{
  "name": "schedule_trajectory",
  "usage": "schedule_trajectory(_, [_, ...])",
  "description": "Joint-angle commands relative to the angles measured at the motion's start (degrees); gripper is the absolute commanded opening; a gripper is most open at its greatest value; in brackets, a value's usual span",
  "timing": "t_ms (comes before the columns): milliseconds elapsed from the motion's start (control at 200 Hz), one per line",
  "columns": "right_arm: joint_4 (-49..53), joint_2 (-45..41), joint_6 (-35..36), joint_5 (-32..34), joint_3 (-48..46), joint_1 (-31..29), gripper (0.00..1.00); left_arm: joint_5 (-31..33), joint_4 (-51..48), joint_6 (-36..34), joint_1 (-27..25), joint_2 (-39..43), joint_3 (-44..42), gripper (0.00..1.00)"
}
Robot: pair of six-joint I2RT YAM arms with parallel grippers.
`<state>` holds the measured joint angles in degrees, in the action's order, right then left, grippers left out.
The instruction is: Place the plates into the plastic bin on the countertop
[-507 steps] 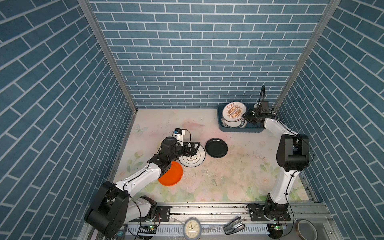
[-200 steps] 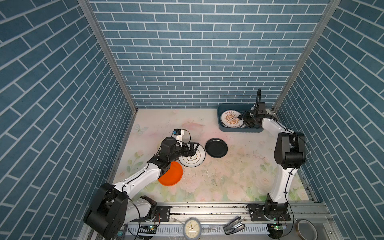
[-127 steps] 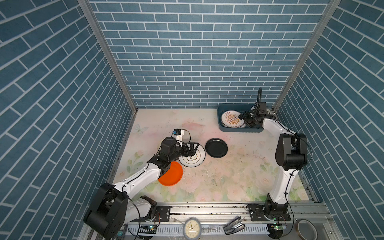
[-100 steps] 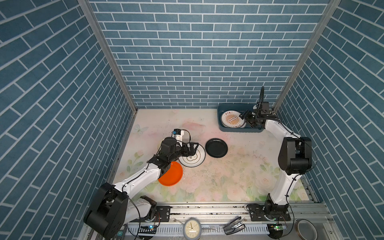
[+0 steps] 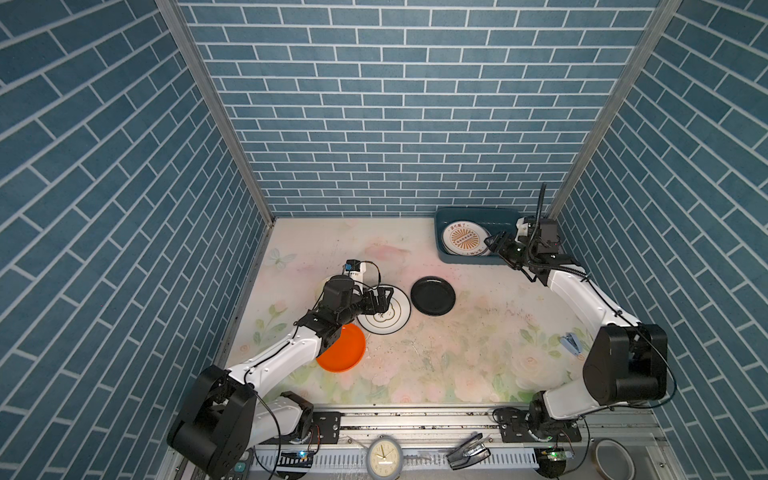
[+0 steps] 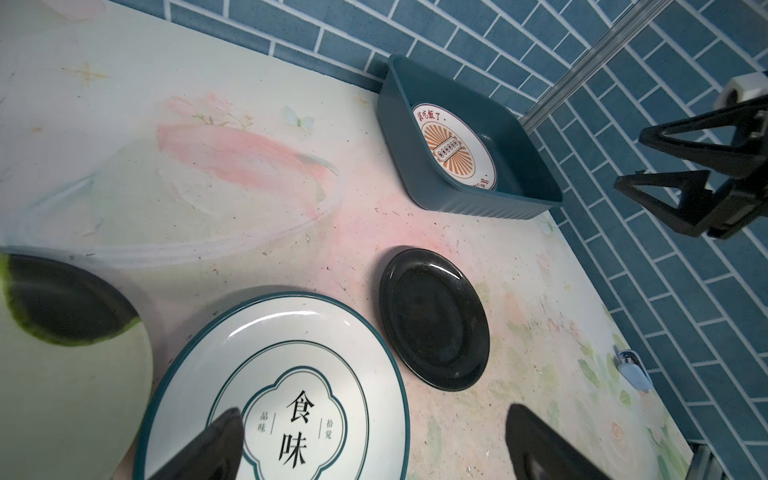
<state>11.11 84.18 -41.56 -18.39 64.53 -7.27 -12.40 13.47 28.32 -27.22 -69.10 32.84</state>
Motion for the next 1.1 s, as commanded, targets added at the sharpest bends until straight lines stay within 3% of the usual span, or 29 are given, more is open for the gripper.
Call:
schedule_trajectory(0, [-1.48, -5.07, -0.52, -1.29, -3.75, -0.47, 0.70, 3.02, -2.81, -0.09, 0.31, 0.20, 0.55, 1.00])
schedule_trajectory(175, [-3.38, -11.21, -3.16, -2.89, -9.94, -0.77, 0.70, 6.08, -5.20, 2.59, 1.23, -2.16, 0.91, 1.00])
schedule_trajectory(525, [-6.73, -17.13, -5.37, -10.40, -17.46, -0.80, 0.70, 2.05, -3.05, 6.15, 3.45, -7.83, 1.31, 1.00])
schedule_trajectory(1095, [-4.26, -23.71, -5.20, -8.11, -23.10, -0.78, 0.70, 1.35, -7.78, 7.90, 5.84, -3.44, -3.54, 1.00])
